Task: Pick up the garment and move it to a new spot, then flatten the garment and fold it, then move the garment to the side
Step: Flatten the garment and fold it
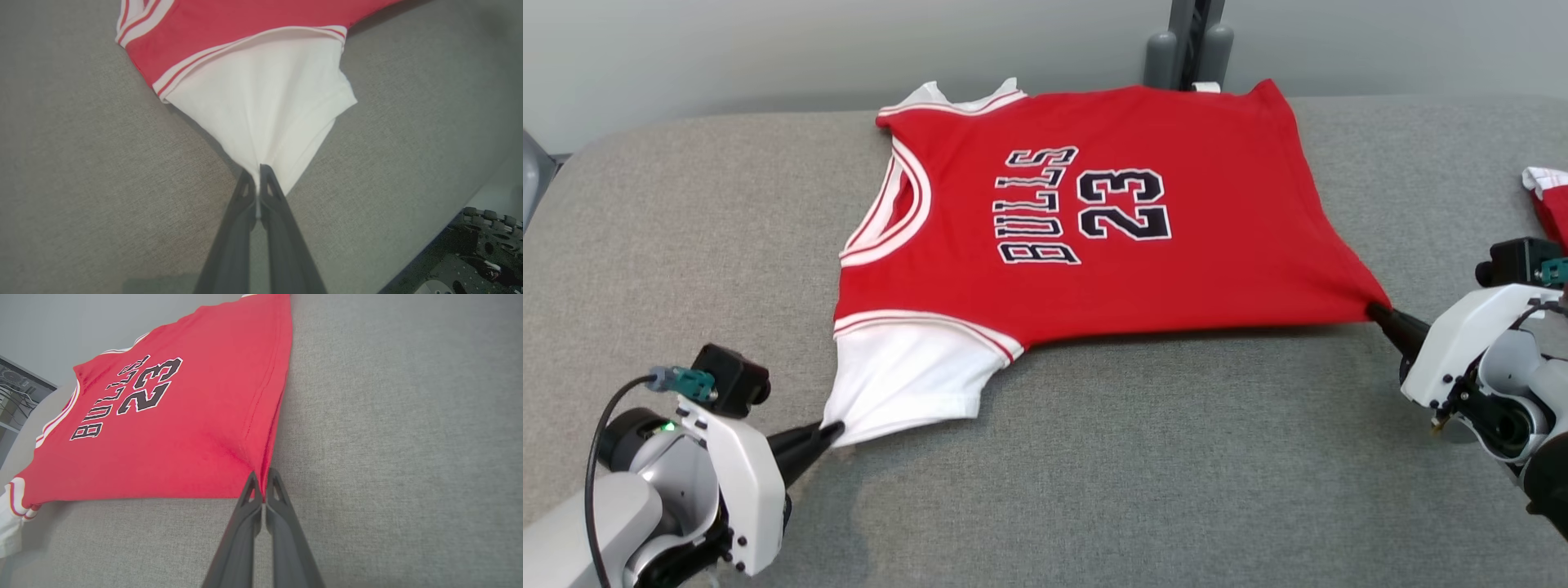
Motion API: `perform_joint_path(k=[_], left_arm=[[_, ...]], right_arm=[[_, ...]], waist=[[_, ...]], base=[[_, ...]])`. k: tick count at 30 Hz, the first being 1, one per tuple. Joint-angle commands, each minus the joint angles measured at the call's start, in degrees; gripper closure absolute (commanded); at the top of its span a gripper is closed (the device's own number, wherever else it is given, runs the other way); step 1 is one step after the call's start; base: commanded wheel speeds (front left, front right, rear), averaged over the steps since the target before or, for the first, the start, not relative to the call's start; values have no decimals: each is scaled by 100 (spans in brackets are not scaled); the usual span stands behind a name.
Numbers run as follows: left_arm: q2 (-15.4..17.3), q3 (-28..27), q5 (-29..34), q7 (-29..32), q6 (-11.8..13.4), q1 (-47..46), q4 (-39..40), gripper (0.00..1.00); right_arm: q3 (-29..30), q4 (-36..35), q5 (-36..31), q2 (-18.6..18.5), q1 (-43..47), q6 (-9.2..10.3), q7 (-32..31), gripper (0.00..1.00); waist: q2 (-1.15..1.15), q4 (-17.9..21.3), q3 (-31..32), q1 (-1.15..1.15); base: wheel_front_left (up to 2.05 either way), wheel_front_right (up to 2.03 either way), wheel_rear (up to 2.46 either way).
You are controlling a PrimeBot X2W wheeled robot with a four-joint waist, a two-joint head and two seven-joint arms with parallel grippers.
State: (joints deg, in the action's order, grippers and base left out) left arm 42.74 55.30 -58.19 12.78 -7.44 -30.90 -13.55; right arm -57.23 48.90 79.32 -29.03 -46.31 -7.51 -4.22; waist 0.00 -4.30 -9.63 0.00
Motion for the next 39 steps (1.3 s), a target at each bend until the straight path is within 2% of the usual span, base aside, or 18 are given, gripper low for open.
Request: perform_joint_path(k=[1,9,19,22,33,39], left_arm=[[100,42,-76,36,-3,100,62,100],[481,352,-481,254,-4,435,739,100],[830,595,-956,521,5,915,1343,100],[913,639,-1139,589,48,1081,1547,100],[1244,860,-1382,881,346,1536,2217,100],[1360,770,-1595,1025,458,1446,2577,100]], right_arm=[[-18,-23,59,-70,107,4,-51,100],[-231,-342,325,-213,437,3,-430,100],[-414,-831,786,-574,1016,3,-1063,100],[-428,-911,1092,-687,1252,3,-1533,100],[-584,-1448,1555,-1249,1706,3,-2594,100],[-491,-1793,1722,-1503,1611,3,-2777,100]], waist=[[0,29,75,0],[0,82,382,0],[0,122,828,0],[0,144,947,0],[0,185,1021,0],[0,162,875,0]], base=[[0,0,0],[0,0,0],[0,0,0],[0,0,0],[0,0,0],[0,0,0]])
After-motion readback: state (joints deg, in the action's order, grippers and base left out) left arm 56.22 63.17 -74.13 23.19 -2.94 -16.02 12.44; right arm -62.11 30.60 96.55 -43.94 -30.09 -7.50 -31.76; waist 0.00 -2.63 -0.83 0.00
